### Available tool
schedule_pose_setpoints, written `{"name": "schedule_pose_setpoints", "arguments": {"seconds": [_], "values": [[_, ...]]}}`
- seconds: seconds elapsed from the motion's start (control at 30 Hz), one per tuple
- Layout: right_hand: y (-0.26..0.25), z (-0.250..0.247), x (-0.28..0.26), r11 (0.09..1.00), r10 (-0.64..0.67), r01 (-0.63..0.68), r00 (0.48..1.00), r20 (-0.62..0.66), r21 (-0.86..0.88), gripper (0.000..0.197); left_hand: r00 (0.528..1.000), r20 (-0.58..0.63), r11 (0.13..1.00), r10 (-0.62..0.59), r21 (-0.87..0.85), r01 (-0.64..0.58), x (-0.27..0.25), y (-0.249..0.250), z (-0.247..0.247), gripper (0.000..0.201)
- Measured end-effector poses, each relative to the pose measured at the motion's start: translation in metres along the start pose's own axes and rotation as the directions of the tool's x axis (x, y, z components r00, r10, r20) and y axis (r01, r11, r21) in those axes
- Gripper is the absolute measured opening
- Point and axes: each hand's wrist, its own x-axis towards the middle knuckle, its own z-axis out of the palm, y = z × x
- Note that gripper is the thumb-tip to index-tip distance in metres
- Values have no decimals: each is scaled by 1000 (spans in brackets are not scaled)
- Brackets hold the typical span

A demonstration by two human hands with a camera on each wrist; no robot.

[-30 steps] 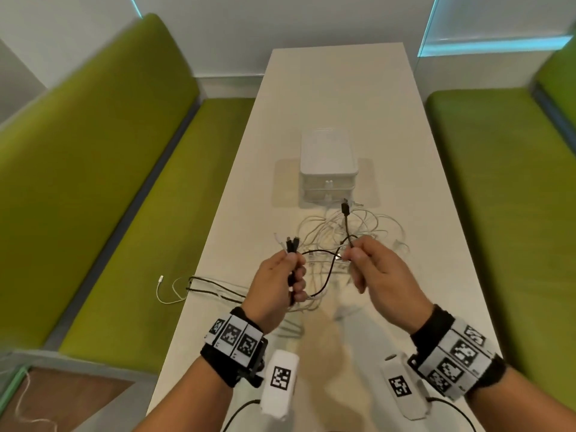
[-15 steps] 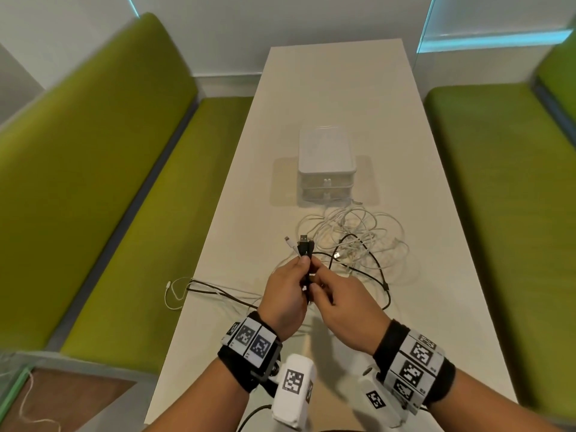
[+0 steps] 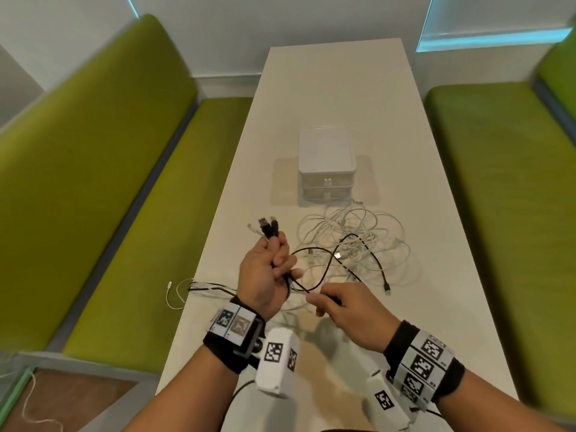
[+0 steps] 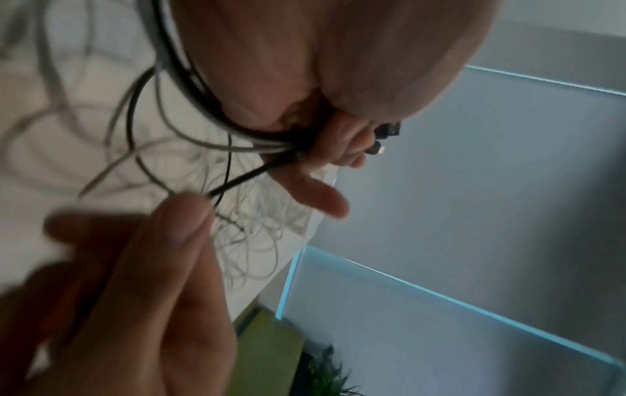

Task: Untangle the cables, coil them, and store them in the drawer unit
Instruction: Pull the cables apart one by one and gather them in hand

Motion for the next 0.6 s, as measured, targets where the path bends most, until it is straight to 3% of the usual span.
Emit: {"name": "schedule_pose_setpoints", "arguments": {"seconds": [0.07,0.1,0.13,0.17,0.23,0.27,0.3,0.33,0.4,0.43,0.5,0.6], "values": [[5,-9,2,985,-71,69,997,-10,-159,26,1000,24,986,11,163,-14,3,12,-7,14],[6,-14,3,970,-101,95,995,-13,-223,19,997,58,930,44,363,-62,3,16,-9,12],[6,-20,6,958,-141,133,990,-13,-253,17,990,122,782,78,608,-136,0,17,-10,11],[4,-25,9,949,-187,177,982,-14,-262,21,976,200,539,88,814,-215,-5,18,-9,10],[-1,-32,15,931,-274,248,960,-62,-269,25,953,304,46,5,952,-304,-12,10,-4,19],[-3,-35,17,923,-306,269,947,-97,-276,25,945,325,-80,-31,942,-327,-13,5,1,21],[-6,-36,18,918,-311,265,943,-120,-294,23,942,335,-111,-29,935,-336,-13,4,4,21],[-6,-35,18,918,-308,254,941,-143,-306,19,943,331,-84,1,940,-330,-11,8,6,20],[-7,-35,15,950,-226,161,945,-236,-266,6,959,278,68,58,957,-282,-5,27,3,22],[-7,-37,14,975,-170,117,940,-296,-190,16,964,261,104,43,959,-264,-2,39,0,24],[-3,-41,15,994,-103,88,932,-347,-58,33,949,307,12,-71,952,-307,-5,52,-3,30],[-7,-45,16,989,-116,78,935,-336,-126,47,917,342,-169,-207,910,-378,-14,39,-1,29]]}}
